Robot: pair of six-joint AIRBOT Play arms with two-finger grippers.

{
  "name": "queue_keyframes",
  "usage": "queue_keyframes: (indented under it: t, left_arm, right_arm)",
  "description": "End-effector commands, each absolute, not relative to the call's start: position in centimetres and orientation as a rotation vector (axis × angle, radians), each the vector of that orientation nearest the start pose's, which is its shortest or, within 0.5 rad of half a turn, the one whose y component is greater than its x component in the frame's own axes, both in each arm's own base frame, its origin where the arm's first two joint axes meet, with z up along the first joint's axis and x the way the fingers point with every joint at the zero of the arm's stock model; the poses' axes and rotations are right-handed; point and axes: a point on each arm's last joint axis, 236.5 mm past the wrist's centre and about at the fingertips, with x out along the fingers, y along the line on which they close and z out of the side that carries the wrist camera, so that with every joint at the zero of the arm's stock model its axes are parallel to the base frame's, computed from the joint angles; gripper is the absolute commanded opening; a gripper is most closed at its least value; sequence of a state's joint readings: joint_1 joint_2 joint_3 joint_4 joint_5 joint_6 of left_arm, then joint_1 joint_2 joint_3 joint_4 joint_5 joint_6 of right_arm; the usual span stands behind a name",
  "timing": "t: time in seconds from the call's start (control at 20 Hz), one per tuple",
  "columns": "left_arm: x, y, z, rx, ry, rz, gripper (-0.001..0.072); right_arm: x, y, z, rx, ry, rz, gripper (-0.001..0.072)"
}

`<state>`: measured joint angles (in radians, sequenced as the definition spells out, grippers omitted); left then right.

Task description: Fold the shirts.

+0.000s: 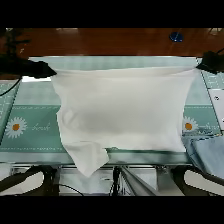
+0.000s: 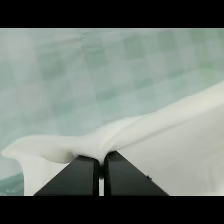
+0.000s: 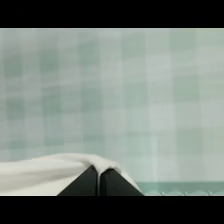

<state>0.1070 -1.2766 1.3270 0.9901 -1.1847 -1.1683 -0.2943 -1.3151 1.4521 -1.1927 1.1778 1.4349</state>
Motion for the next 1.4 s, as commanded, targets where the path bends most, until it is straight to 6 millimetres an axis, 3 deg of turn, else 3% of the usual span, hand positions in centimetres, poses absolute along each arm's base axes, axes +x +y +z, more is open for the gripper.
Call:
queue_keyframes:
  t: [0.0,0.15,0.25,0.35,0.5,0.65,0.8,0.9,1.05,1.2,1.35]
  left_arm:
    - [48.4,-7.4,6.8,-0.192,0.952,-0.433,0.0021]
    - [52.5,-7.5,6.0,-0.191,0.852,-0.377,0.0021]
    - [54.4,-8.2,5.2,-0.188,0.801,-0.352,0.0021]
    - [55.6,-9.1,3.6,-0.182,0.789,-0.343,0.0021]
    - [55.5,-9.8,0.4,-0.187,0.848,-0.351,0.0021]
    - [54.1,-9.6,-0.6,-0.2,0.923,-0.376,0.0022]
    - [49.2,-9.6,-0.2,-0.251,1.129,-0.458,0.0021]
    - [45.9,-9.2,-1.8,-0.319,1.302,-0.433,0.0021]
    - [43.1,-10.0,-4.5,-0.357,1.445,-0.444,0.0021]
    - [41.4,-10.0,-7.3,-0.381,1.554,-0.427,0.0021]
    - [40.7,-9.2,-9.0,-0.37,1.613,-0.384,0.0021]
  right_arm:
    - [50.7,-6.1,9.5,0.394,0.821,0.024,0.0023]
    - [54.1,-6.7,8.7,0.41,0.72,-0.006,0.0023]
    - [55.1,-6.3,6.7,0.383,0.734,0.001,0.0023]
    - [55.6,-5.8,4.4,0.336,0.766,0.026,0.0024]
    - [55.7,-6.4,1.9,0.307,0.806,0.016,0.0024]
    - [54.8,-7.4,2.3,0.293,0.827,0.007,0.0024]
    - [50.7,-6.9,2.4,0.346,0.975,0.038,0.0023]
    - [47.4,-6.0,0.6,0.372,1.139,0.066,0.0024]
    - [44.1,-5.0,-2.6,0.321,1.335,0.089,0.0024]
    - [42.1,-5.6,-4.9,0.277,1.456,0.066,0.0024]
    - [41.7,-5.9,-5.4,0.267,1.479,0.059,0.0025]
